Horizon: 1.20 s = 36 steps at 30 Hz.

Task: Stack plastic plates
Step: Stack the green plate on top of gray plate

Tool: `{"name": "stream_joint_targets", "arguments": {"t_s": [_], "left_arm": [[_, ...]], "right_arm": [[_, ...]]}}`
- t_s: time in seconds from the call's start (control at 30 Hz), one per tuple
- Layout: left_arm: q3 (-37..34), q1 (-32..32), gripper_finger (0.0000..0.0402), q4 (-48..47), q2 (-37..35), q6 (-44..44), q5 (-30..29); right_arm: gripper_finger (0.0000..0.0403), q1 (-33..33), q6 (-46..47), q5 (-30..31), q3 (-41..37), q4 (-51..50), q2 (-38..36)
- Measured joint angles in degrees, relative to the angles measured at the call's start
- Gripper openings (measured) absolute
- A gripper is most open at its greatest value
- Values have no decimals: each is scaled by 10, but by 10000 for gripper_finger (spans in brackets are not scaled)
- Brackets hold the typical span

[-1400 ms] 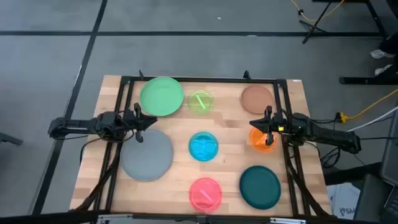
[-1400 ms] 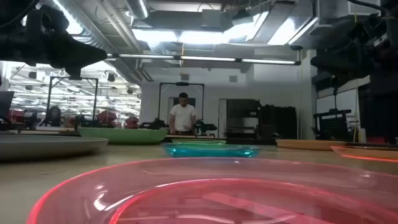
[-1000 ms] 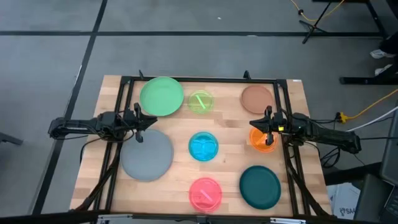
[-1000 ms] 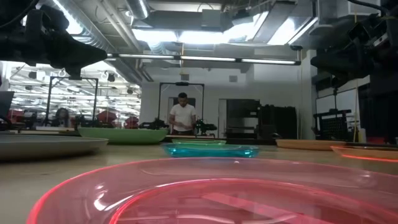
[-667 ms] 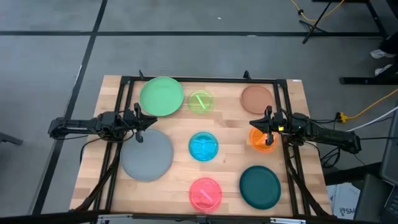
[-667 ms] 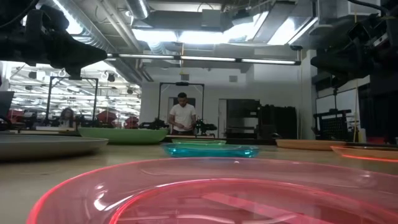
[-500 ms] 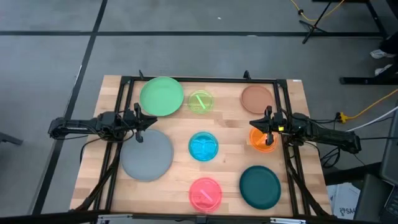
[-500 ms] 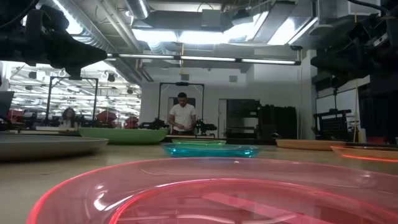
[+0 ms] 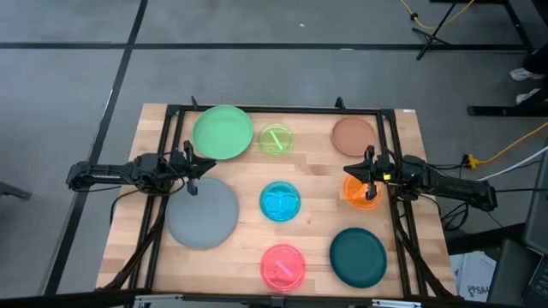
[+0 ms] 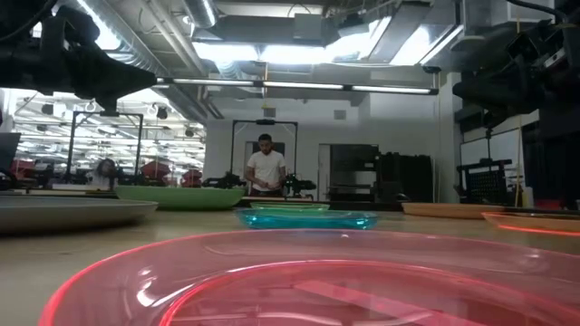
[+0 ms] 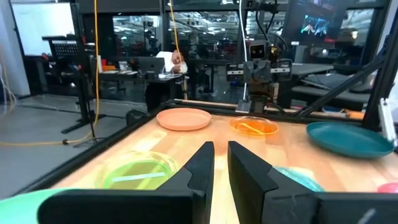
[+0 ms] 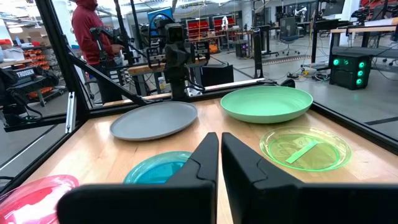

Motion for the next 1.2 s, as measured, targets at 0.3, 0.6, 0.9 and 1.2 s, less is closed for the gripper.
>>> {"name": "stream_joint_targets", "arguments": {"t_s": [0.3, 0.6, 0.9, 1.2], "left_arm": [[0, 0, 40, 56, 0, -14, -4], [0, 0, 40, 79, 0, -11, -34], [0, 0, 40, 77, 14, -15, -44], [0, 0, 40, 133, 109, -29, -32]], "right_arm": [[14, 0, 0, 0, 0, 0, 0], [14, 0, -1, 74, -1, 5, 0], [14, 0, 17, 75, 0, 3, 0], [14, 0, 37, 76, 0, 3, 0]]}}
